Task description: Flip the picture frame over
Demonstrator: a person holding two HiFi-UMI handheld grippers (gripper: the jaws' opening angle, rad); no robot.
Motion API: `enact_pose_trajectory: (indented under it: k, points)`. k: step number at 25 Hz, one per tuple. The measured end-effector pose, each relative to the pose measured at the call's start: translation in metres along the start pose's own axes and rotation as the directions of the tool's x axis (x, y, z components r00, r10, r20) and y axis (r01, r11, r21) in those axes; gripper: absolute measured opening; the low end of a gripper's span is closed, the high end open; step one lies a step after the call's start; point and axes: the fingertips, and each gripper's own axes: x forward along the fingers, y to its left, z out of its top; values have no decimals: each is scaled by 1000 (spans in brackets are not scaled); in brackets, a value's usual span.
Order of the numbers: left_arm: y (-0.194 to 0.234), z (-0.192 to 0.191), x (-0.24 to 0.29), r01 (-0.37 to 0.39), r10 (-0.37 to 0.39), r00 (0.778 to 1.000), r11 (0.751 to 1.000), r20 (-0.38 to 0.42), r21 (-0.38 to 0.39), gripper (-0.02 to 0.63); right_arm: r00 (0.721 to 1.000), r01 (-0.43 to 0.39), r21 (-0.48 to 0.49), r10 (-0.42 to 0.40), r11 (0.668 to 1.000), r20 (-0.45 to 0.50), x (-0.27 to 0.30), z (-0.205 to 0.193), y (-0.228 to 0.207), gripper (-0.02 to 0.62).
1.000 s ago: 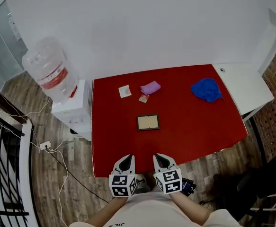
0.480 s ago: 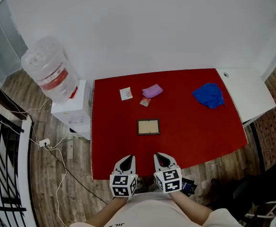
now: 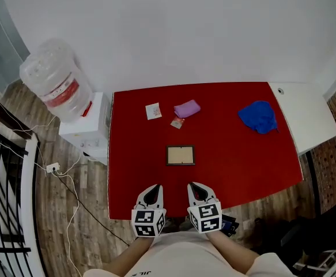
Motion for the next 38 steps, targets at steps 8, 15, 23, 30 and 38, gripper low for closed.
enact_pose_trajectory:
  k: [8, 15, 23, 30, 38]
  points:
    - [14, 6, 34, 1, 0, 1000, 1000, -12, 26, 6, 1000, -2, -9, 2, 1000, -26, 32, 4, -20, 5]
    - [38, -3, 66, -22, 22, 999, 1000, -40, -2, 6, 999, 17, -2, -17, 1000, -41, 66, 2, -32, 5]
    - [62, -17, 107, -24, 23, 998, 999, -65, -21, 6, 996, 33, 23, -31, 999, -80, 114, -12, -42, 6]
    - [81, -40, 125, -29, 27, 995, 999, -100, -27, 6, 992, 42, 53, -36, 998, -117, 164, -27, -40, 8]
    - [100, -61, 128, -50, 42, 991, 997, -127, -61, 6, 984, 37, 80, -22, 996, -177, 218, -41, -32, 100]
